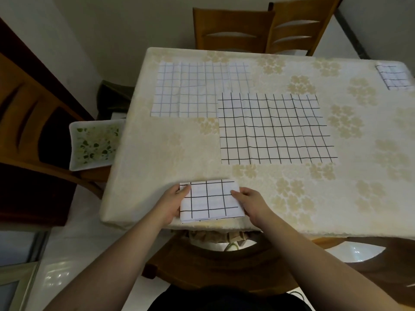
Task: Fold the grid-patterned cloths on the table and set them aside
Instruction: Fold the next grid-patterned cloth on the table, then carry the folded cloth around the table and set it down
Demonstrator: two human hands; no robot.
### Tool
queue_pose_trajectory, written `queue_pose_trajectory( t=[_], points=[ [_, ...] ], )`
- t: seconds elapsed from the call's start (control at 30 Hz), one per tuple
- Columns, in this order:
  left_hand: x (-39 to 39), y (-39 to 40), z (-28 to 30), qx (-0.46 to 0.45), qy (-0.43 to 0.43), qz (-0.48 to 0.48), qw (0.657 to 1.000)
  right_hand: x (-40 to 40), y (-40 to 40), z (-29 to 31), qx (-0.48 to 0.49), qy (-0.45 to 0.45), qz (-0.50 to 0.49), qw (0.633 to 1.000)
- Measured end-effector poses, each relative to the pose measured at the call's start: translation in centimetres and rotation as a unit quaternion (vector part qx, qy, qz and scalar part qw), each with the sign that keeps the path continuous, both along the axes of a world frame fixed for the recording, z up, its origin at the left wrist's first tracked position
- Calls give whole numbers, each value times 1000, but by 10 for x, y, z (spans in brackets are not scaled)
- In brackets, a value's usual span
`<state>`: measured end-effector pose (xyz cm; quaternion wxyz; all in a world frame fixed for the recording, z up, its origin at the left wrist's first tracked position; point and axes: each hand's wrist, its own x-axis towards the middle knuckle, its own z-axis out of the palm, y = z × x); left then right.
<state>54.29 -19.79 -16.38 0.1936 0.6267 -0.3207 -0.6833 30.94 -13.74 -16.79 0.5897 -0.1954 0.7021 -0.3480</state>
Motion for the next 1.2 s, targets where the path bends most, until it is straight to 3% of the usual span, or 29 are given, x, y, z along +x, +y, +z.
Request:
queue_pose_trajectory(
  t=[0.2, 0.53, 0.8, 1.0, 1.2],
  points=[
    [7, 21, 28, -41, 3, -85, 996, -8, 16, 28, -51, 31, -40, 997],
    [-6, 52, 65, -119, 10, -116, 986, 1, 102, 79, -106, 25, -74, 991],
    [-55, 101, 112, -165, 41, -194, 966, -23, 191, 105, -129, 79, -207, 967],
    [-106, 156, 141, -138, 81, -240, 957, -54, 272, 125, -160, 125, -277, 939],
    [-167, 239, 158, -147, 102, -296, 938, -84, 384, 139, -168, 94, -354, 915]
  ],
)
